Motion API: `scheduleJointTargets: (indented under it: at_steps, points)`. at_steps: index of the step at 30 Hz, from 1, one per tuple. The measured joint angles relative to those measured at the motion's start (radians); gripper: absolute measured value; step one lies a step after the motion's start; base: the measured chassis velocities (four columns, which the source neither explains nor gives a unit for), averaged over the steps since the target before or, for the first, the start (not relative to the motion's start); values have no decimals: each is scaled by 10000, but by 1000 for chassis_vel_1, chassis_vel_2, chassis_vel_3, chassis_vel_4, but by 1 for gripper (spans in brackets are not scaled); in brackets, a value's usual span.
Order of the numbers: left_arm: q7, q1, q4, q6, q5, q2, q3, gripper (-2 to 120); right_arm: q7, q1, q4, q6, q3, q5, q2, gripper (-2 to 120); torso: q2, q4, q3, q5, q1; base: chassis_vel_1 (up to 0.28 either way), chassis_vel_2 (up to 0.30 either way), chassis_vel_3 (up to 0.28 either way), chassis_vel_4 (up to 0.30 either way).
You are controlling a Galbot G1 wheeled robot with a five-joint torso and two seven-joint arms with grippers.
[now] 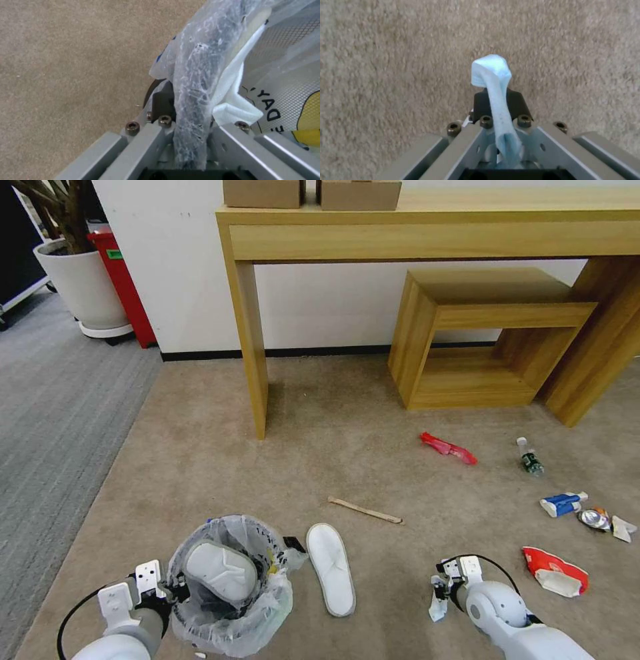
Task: Pick up the trash bin and place the garbage on the floor into it.
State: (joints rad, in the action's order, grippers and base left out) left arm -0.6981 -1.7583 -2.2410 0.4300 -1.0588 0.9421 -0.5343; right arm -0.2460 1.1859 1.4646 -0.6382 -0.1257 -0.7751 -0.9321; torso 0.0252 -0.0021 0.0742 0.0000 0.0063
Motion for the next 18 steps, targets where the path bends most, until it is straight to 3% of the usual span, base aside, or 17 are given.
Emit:
scheduleJointTargets:
  at_steps: [10,15,17,18]
  points:
    - [-136,-84,-327,0,-417,-204,-236,0,-36,193,364,23,-446,-110,125,0,0,-1,0,2,0,0,0,0,0]
    - [-249,-149,-502,0,-699,-268,-348,0,-32,246,1316,67,-1113,-215,281,0,0,0,0,2,2,0,0,0,0]
    - [-302,-157,-565,1,-835,-287,-383,0,236,243,1796,496,-1430,-75,358,0,0,-1,0,-2,2,0,0,0,0]
    - [-372,-169,-635,8,-998,-301,-403,0,741,191,1970,1361,-1583,398,413,0,0,-1,-1,-2,2,0,0,0,0]
